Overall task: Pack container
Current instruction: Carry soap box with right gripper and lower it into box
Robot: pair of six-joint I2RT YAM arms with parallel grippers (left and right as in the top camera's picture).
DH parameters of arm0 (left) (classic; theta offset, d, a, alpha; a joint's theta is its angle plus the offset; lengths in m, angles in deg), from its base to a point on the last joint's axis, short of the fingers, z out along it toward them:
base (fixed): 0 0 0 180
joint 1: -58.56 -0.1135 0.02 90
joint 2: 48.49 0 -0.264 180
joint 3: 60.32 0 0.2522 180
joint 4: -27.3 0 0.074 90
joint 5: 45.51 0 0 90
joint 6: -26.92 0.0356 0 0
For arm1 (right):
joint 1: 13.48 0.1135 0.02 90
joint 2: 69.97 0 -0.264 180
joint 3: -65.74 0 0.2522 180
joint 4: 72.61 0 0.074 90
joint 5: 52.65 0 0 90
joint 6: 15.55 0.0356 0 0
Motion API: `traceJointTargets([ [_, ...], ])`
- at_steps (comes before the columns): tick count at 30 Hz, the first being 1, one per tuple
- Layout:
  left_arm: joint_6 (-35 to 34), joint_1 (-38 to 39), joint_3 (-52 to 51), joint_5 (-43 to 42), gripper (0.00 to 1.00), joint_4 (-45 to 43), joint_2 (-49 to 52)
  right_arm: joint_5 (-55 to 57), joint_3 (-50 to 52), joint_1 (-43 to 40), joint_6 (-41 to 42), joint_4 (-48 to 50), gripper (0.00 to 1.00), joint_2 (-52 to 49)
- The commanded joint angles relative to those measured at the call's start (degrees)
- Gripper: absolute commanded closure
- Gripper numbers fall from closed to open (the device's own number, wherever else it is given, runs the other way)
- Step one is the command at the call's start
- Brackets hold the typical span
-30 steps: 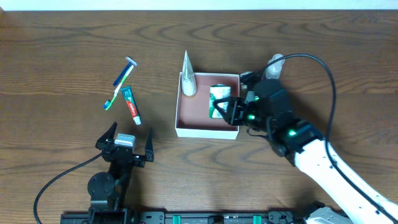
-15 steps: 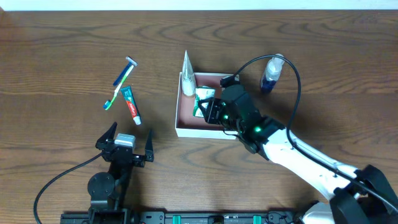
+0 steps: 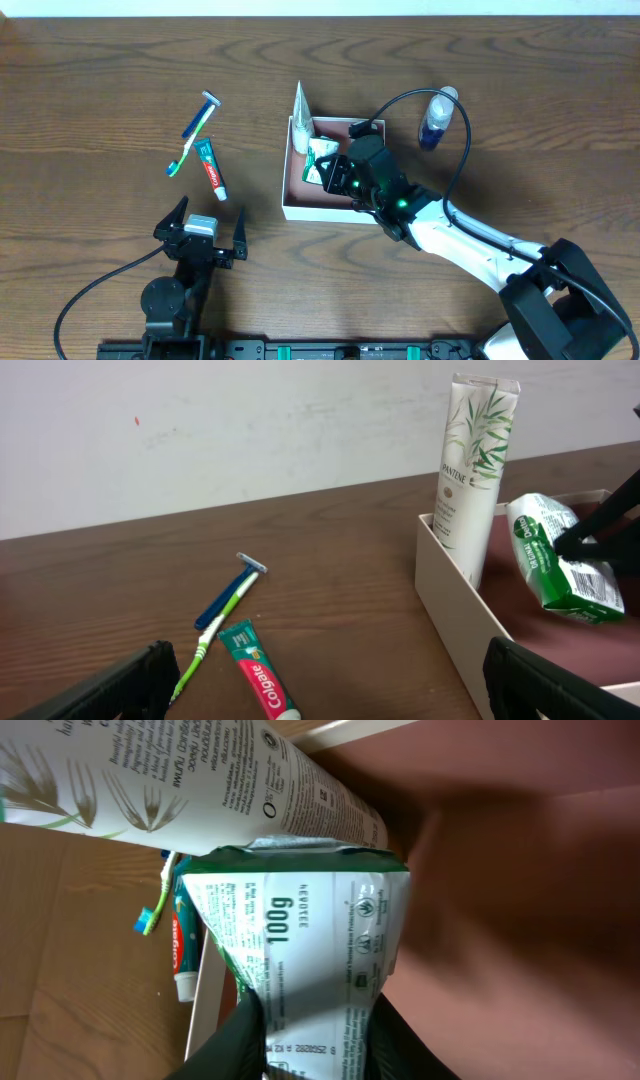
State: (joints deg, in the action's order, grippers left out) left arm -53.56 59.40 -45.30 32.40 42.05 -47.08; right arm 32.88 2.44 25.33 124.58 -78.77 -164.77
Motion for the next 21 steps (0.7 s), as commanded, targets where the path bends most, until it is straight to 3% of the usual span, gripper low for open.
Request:
traceJointTargets([
  [1,0.94,-0.24,-1.03,-1.62,0.02,1.77,0.04,-0.04,-0.72,0.85,0.74,0.79,0.76,-0.87],
  [21,0.94,-0.24,-1.03,-1.60,0.02,1.77,0.04,1.36,-0.72,3.61,1.49,2.43,0.72,-1.77],
])
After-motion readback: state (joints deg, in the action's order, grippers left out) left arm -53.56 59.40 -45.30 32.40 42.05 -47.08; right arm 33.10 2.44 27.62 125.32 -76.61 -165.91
